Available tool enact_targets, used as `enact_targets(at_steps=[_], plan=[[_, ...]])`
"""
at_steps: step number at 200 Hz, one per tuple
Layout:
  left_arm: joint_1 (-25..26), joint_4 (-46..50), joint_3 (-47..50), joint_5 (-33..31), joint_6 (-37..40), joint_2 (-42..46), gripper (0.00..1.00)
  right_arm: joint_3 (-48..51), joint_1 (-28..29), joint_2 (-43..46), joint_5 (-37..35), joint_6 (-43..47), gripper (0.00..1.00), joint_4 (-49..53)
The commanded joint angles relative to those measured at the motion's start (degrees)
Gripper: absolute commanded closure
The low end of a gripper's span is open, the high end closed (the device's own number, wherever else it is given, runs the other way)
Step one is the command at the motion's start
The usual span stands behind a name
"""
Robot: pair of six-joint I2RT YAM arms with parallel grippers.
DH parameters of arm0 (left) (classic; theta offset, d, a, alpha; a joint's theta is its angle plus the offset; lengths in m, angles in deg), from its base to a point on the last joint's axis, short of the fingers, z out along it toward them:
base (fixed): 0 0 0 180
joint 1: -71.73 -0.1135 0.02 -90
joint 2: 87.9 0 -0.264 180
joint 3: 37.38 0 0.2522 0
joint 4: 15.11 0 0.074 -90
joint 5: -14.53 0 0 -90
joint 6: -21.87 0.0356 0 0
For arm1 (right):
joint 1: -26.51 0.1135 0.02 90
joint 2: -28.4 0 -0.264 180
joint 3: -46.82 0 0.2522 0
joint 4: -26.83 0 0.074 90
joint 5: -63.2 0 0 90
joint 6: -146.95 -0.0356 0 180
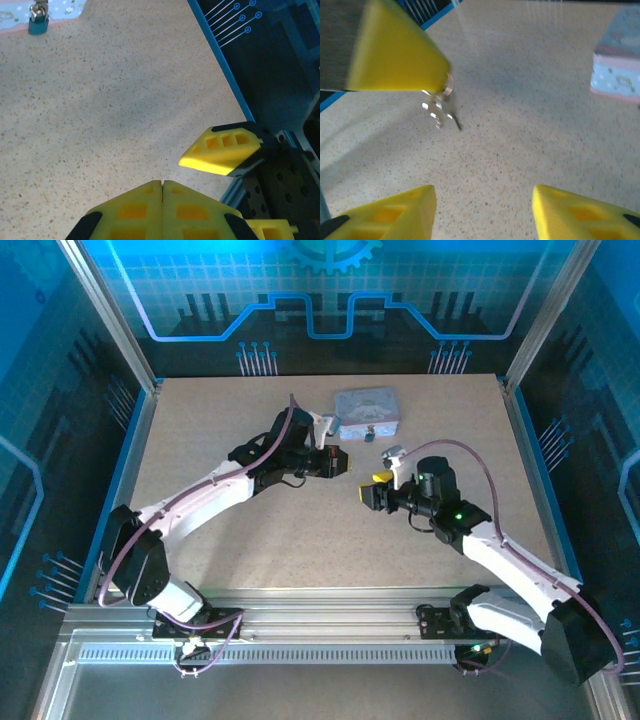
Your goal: Unlock a padlock with a key
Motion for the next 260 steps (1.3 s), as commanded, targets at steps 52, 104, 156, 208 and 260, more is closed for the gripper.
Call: enact_targets(at_steps=[52,104,156,208,260], plan=[[-0.4,3.8,-1.9,3.4,-4.6,4.1,1.0,3.2,7.2,-1.2,-7.7,18.0,0.57,-15.8],[-0.3,4.3,-1.9,5.2,-5.1,5.2,1.0,2.6,9.3,-2.8,-9.4,22.4,0.59,-16.5],[-0.4,4.9,-1.6,5.8,-4.9,5.5,1.0,1.9,10.3,-2.5,-11.3,24.1,0.63,-17.7],[-0.3,5.0,-1.6,6.1,-4.8,5.7,1.0,2.0,10.9,-2.7,-13.1,26.1,0.69,-18.0],[-0.4,5.4,-1.8,6.6,-4.6,5.6,1.0,1.9,11.7,-2.4,-13.3,28.1,0.7,-18.4]])
